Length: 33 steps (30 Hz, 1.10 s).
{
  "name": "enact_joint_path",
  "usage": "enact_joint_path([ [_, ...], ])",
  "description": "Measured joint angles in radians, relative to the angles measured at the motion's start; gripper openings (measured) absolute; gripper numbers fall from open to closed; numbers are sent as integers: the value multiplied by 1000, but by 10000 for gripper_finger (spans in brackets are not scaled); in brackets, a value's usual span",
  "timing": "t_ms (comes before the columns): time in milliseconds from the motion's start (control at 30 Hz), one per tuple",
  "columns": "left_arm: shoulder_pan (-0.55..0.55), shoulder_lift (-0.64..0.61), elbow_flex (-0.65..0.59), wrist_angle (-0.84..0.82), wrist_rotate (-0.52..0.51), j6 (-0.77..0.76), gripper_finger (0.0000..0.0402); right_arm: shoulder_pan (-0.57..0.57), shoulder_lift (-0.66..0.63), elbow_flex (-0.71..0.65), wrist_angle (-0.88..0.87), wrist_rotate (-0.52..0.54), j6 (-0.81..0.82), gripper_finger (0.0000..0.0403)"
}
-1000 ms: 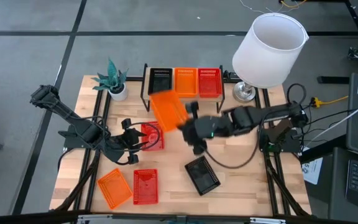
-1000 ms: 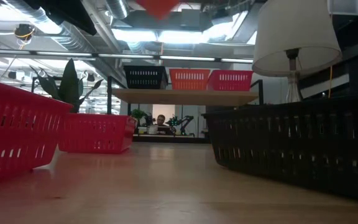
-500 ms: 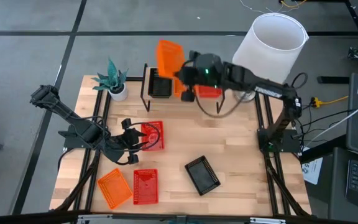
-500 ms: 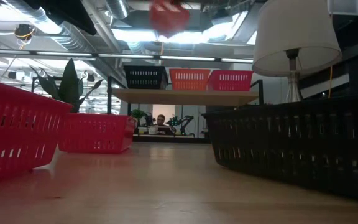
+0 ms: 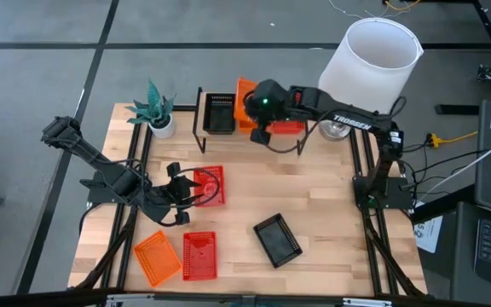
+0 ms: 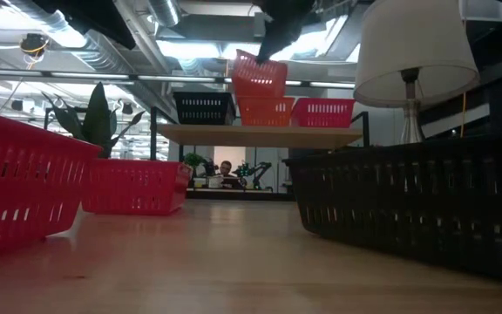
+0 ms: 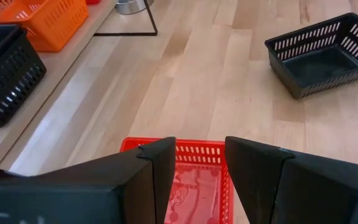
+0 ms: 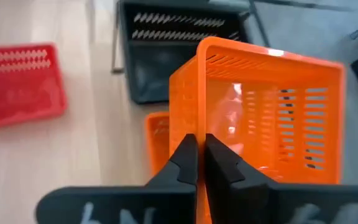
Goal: Stack baskets on shelf by color
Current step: Stack the right orange bin on top of the orange bin on the shelf
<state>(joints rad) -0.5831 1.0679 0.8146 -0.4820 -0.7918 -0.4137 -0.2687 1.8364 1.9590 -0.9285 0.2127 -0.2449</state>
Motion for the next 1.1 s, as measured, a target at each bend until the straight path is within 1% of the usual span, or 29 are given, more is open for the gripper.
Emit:
enact_joint_path([
  [100, 0, 0, 0, 1, 0, 0, 132, 11, 15, 0, -14, 21, -31, 2],
  [267, 0, 0, 0, -1, 0, 0, 132, 31, 31, 0, -46, 138, -81, 2],
  [333, 0, 0, 0, -1, 0, -1, 132, 40, 30, 0, -43, 161, -83, 3],
  [567, 0, 0, 0, 0, 0, -2, 132, 46, 30, -2, -116, 154, -74, 3],
  [800, 0, 0, 0, 0, 0, -2, 132, 54, 30, -3, -117, 149, -77, 3],
  [867, 0, 0, 0, 0, 0, -2, 132, 53, 30, -3, -117, 131, -77, 3],
  [933, 0, 0, 0, 0, 0, -2, 132, 52, 30, -4, -117, 112, -77, 5],
  [1100, 0, 0, 0, 0, 0, -2, 132, 53, 30, -4, -117, 106, -78, 15],
])
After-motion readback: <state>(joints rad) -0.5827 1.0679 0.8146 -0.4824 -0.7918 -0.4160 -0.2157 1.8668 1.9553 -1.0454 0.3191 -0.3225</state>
